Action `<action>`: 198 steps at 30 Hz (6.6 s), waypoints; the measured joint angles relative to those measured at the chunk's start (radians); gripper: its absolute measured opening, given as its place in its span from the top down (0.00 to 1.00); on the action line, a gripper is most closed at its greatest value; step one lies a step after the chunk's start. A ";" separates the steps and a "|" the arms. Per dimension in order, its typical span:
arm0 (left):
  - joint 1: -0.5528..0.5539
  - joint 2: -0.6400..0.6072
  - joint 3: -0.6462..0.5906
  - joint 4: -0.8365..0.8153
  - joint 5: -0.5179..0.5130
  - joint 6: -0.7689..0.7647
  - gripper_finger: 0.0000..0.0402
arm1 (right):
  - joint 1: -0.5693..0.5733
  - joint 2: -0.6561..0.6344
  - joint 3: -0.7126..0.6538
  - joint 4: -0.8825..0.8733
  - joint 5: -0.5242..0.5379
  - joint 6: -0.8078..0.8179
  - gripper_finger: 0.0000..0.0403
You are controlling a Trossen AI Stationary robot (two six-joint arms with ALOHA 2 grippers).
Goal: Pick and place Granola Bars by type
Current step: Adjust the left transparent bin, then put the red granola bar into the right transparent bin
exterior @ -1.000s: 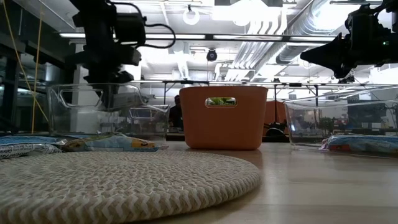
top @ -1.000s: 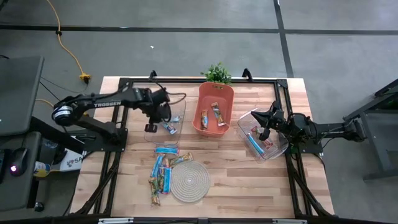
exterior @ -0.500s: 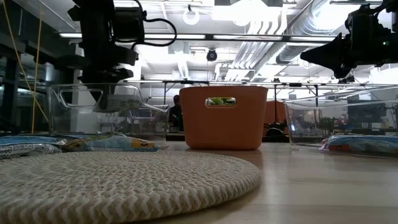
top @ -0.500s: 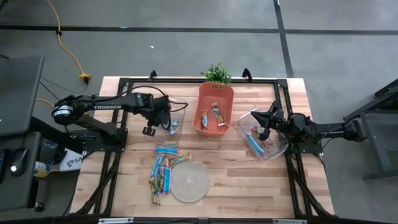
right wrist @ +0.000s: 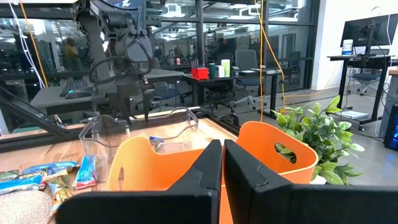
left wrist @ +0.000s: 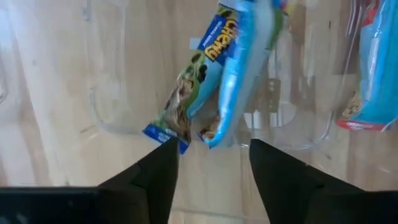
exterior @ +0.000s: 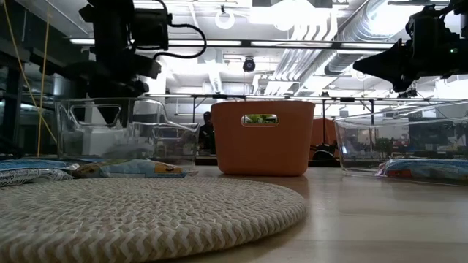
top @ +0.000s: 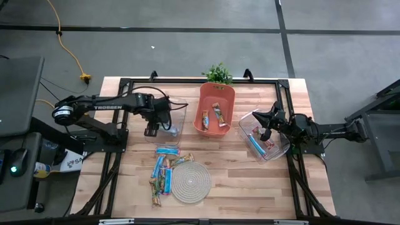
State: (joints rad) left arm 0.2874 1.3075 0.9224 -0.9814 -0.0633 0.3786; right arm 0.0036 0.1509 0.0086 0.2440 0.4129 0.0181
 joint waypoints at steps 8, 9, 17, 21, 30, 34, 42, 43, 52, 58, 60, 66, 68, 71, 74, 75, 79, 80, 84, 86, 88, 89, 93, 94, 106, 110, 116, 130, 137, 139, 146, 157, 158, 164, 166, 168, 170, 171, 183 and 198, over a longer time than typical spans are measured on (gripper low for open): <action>0.001 -0.023 0.200 -0.088 0.116 -0.143 0.52 | 0.000 0.000 0.000 0.000 0.000 0.000 1.00; 0.000 -0.025 0.227 -0.096 0.174 -0.164 0.53 | 0.000 0.000 0.000 0.000 0.000 0.000 1.00; -0.065 -0.026 0.355 -0.075 0.650 -0.341 0.60 | 0.000 0.000 0.000 0.000 0.000 0.000 1.00; -0.194 -0.025 0.355 -0.068 0.658 -0.396 0.64 | 0.000 0.000 0.000 0.000 0.000 0.000 1.00; -0.489 0.034 0.355 -0.041 0.483 -0.497 0.70 | 0.000 0.000 0.000 -0.001 0.000 0.000 1.00; -0.593 0.083 0.355 -0.002 0.425 -0.524 0.72 | 0.000 0.000 0.000 -0.001 0.000 0.000 1.00; -0.721 0.229 0.355 0.009 0.254 -0.526 0.74 | 0.000 0.000 0.000 0.000 0.000 0.000 1.00; -0.728 0.247 0.355 0.012 0.231 -0.531 0.74 | 0.000 0.000 0.000 0.000 0.000 0.000 1.00; -0.740 0.379 0.355 0.036 0.048 -0.577 0.74 | 0.000 0.000 0.000 0.000 0.000 0.000 1.00; -0.740 0.441 0.355 0.029 -0.015 -0.629 0.74 | 0.000 0.000 0.000 0.000 0.000 0.000 1.00; -0.740 0.454 0.355 0.031 -0.022 -0.652 0.74 | 0.000 0.000 0.000 -0.003 0.000 0.000 1.00; -0.740 0.466 0.355 0.004 -0.149 -0.780 0.74 | 0.000 0.000 0.000 -0.006 0.000 0.000 1.00; -0.740 0.466 0.355 -0.019 -0.212 -0.840 0.74 | 0.000 0.000 0.000 -0.007 0.000 0.000 1.00; -0.739 0.466 0.355 -0.069 -0.281 -0.907 0.77 | 0.000 0.000 0.000 -0.007 0.000 0.000 1.00; -0.740 0.465 0.345 -0.070 -0.313 -0.914 0.81 | 0.000 0.000 0.000 -0.009 0.000 0.000 1.00; -0.740 0.465 0.338 -0.062 -0.319 -0.911 0.82 | 0.000 0.000 0.000 -0.009 0.000 0.000 1.00; -0.739 0.465 0.307 -0.061 -0.351 -0.899 0.87 | 0.000 0.000 0.000 -0.009 0.000 0.000 1.00; -0.739 0.465 0.295 -0.061 -0.358 -0.899 0.88 | 0.000 0.000 0.000 -0.009 0.000 0.000 1.00; -0.739 0.465 0.238 -0.058 -0.386 -0.904 0.89 | 0.000 0.000 0.000 -0.009 0.000 0.000 1.00; -0.739 0.465 0.208 -0.060 -0.396 -0.904 0.89 | 0.000 0.000 0.000 -0.009 0.000 0.000 1.00; -0.739 0.465 0.183 -0.048 -0.405 -0.905 0.89 | 0.000 0.000 0.000 -0.009 0.000 0.000 1.00; -0.739 0.465 0.169 -0.039 -0.406 -0.907 0.89 | 0.000 0.000 0.000 -0.010 0.000 0.000 1.00; -0.738 0.465 0.133 -0.014 -0.441 -0.907 0.89 | 0.000 0.000 0.000 -0.009 0.000 0.000 1.00; -0.732 0.465 0.129 -0.012 -0.450 -0.907 0.89 | 0.000 0.000 0.000 -0.009 0.000 0.000 1.00; -0.541 0.465 0.127 -0.001 -0.429 -0.866 0.89 | 0.000 0.000 0.000 -0.010 0.000 0.000 1.00; -0.501 0.465 0.127 0.002 -0.323 -0.816 0.89 | 0.000 0.000 0.000 -0.010 0.000 0.000 1.00; -0.518 0.450 0.128 0.009 -0.210 -0.721 0.89 | 0.000 0.000 0.000 -0.010 0.000 0.000 1.00; -0.524 0.435 0.169 -0.026 -0.185 -0.605 0.89 | 0.000 0.000 0.000 -0.008 0.000 0.000 1.00; -0.524 0.435 0.254 -0.105 -0.213 -0.628 0.89 | 0.000 0.000 0.000 -0.009 0.000 0.000 1.00; -0.531 0.435 0.288 -0.145 -0.201 -0.632 0.89 | 0.000 0.000 0.000 -0.008 0.000 0.000 1.00; -0.607 0.435 0.393 -0.170 -0.051 -0.597 0.89 | 0.000 0.000 0.000 -0.008 0.000 0.000 1.00; -0.672 0.435 0.406 -0.049 0.238 -0.467 0.89 | 0.000 0.000 0.000 -0.008 0.000 0.000 1.00; -0.670 0.435 0.406 -0.049 0.238 -0.451 0.89 | 0.000 0.000 0.000 -0.008 0.000 0.000 1.00; -0.667 0.435 0.406 -0.049 0.354 -0.341 0.89 | 0.000 0.000 0.000 -0.009 0.000 0.000 1.00; -0.667 0.435 0.406 -0.049 0.405 -0.300 0.89 | 0.000 0.000 0.000 -0.008 0.000 0.000 1.00; -0.667 0.435 0.406 -0.049 0.431 -0.280 0.89 | 0.000 0.000 0.000 -0.008 0.000 0.000 1.00; -0.656 0.435 0.405 -0.049 0.478 -0.255 0.89 | 0.000 0.000 0.000 -0.008 0.000 0.000 1.00; -0.651 0.436 0.403 -0.044 0.509 -0.247 0.89 | 0.000 0.000 0.000 -0.008 0.000 0.000 1.00; -0.504 0.439 0.297 0.021 0.614 -0.275 0.80 | 0.000 0.000 0.000 -0.008 0.000 0.000 1.00; -0.446 0.439 0.263 0.057 0.517 -0.210 0.50 | 0.000 0.000 0.000 -0.008 0.000 0.000 1.00</action>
State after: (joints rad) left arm -0.1585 1.7465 1.1852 -0.9240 0.4538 0.1688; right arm 0.0036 0.1509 0.0086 0.2356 0.4126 0.0181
